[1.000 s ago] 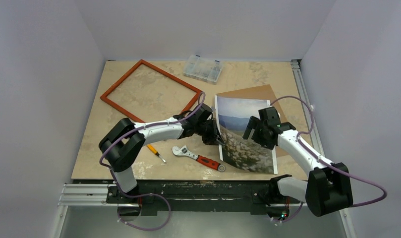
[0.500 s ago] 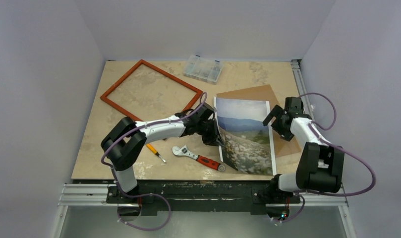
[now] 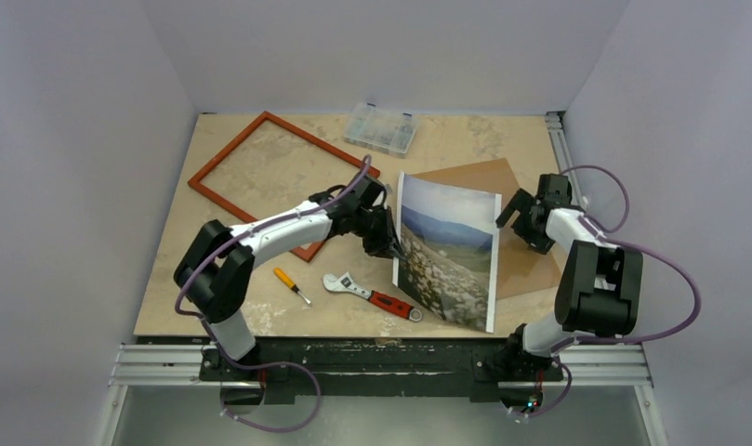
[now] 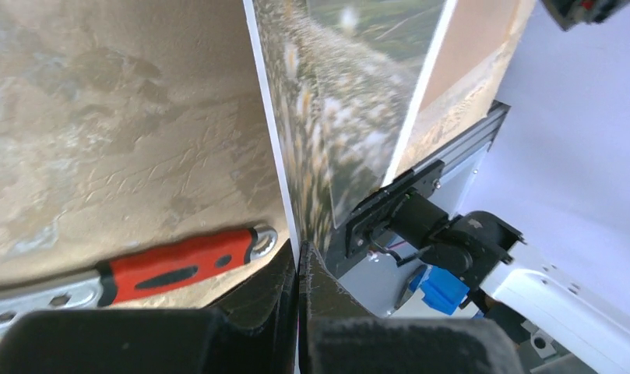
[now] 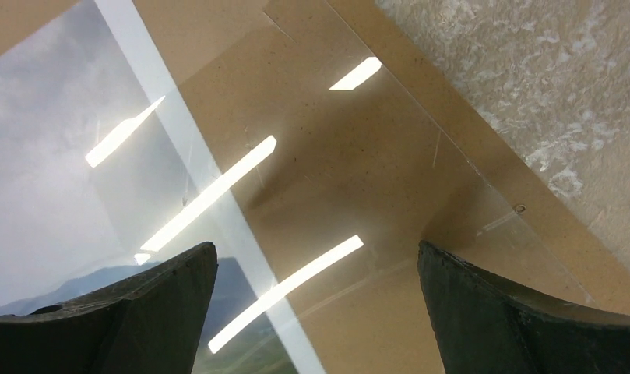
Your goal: Take the photo out of the frame
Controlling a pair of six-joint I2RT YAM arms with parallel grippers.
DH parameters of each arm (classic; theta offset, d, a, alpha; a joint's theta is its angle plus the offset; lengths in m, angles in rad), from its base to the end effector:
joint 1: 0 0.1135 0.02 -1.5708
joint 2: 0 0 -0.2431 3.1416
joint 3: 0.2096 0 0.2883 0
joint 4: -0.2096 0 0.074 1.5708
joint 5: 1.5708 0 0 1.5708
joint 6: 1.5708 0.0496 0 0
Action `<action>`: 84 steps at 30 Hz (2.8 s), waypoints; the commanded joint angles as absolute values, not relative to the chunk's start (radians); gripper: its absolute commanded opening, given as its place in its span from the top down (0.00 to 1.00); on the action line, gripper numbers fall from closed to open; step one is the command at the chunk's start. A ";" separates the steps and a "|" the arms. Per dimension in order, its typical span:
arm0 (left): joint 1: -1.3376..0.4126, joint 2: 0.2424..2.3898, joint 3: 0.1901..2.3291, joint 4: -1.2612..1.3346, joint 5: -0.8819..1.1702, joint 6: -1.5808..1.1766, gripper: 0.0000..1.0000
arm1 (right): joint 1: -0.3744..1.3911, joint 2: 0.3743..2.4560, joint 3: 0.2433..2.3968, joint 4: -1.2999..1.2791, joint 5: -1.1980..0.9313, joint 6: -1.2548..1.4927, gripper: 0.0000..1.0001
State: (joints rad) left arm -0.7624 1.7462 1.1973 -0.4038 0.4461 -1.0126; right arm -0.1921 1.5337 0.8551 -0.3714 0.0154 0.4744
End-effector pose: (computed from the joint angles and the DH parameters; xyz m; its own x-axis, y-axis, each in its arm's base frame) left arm 0.2767 -0.2939 0.1601 -0.9940 -0.1088 -0.0087 -0.0741 0.7315 -0.6778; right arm 0.3234 -0.0637 0.1189 -0.6668 0.5950 -0.4487 0.5655 0.7961 0.2154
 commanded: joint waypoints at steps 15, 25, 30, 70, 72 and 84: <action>-0.439 1.528 1.687 -0.692 0.895 -0.906 1.00 | -0.196 1.549 0.936 -0.458 -0.047 0.435 0.02; -0.483 1.646 1.949 -0.247 0.758 -1.231 1.00 | -0.181 1.372 1.136 -0.675 -0.098 0.473 0.02; -0.578 1.888 2.341 -0.305 0.723 -1.222 1.00 | -0.184 1.256 1.277 -0.805 -0.017 0.529 0.02; -0.856 1.737 1.182 -0.139 -0.250 -1.531 1.00 | -0.185 1.009 1.161 -0.840 0.028 0.474 0.05; -0.860 1.733 1.196 -0.175 -0.270 -1.562 1.00 | -0.184 1.010 1.151 -0.833 0.011 0.474 0.05; -0.968 1.830 1.344 -0.283 -0.343 -1.802 1.00 | -0.184 0.985 1.149 -0.883 -0.032 0.423 0.05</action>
State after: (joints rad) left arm -0.9279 1.7973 1.2957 -0.2543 -0.2932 -1.6852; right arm -0.1844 1.0180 1.1343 -0.8639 -0.0040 0.4633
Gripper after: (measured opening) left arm 0.002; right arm 0.949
